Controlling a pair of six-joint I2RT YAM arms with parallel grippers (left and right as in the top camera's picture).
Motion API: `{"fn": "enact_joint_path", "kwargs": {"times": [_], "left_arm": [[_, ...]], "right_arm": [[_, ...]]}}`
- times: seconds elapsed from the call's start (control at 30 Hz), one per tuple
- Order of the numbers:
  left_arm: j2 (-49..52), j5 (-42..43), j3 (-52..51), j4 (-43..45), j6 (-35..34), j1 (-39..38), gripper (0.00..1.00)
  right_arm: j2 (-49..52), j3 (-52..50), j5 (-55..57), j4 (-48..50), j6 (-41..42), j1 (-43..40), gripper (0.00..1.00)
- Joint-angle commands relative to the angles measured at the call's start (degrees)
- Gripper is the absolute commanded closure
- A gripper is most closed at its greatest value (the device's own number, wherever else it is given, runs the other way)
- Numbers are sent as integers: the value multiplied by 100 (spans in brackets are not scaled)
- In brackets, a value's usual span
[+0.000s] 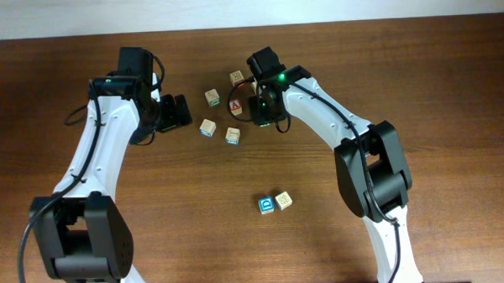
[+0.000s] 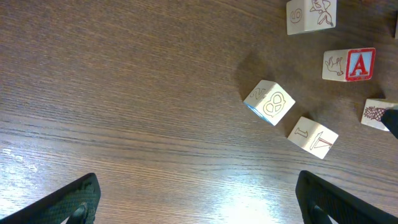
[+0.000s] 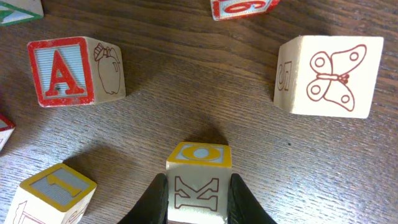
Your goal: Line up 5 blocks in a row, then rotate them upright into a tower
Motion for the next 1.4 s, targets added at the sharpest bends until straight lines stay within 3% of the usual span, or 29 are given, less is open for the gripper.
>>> {"fn": "enact_joint_path", "kwargs": {"times": [0.0, 0.17, 0.2, 0.23, 0.33, 0.47, 0.57, 0.7, 1.03, 1.2, 1.37], "left_arm": [[17, -42, 101, -7, 90, 0, 1], [17, -42, 101, -7, 90, 0, 1], [17, -42, 101, -7, 90, 0, 1], [17, -42, 101, -7, 90, 0, 1], [17, -42, 101, -7, 90, 0, 1], [17, -42, 101, -7, 90, 0, 1], [17, -42, 101, -7, 90, 0, 1], [17, -42, 101, -7, 90, 0, 1], [17, -42, 101, -7, 90, 0, 1], [17, -42, 101, -9, 90, 0, 1], [17, -42, 101, -7, 90, 0, 1]], "right_arm": [[127, 94, -37, -87, 48, 37, 81], [7, 114, -428, -629, 175, -17, 80], [-13, 114, -431, -662, 173, -39, 75], [-13, 111, -437, -662, 173, -48, 62], [4, 96, -428, -660, 170, -37, 58], [179, 85, -426, -595, 177, -33, 59], [199, 87, -426, -599, 260, -39, 76], [76, 129, -426, -721, 262, -39, 82], [-837, 940, -417, -2975, 48, -201, 83], [-1102, 927, -337, -4210, -50, -417, 83], [-1102, 192, -297, -4662, -46, -448, 83]]}}
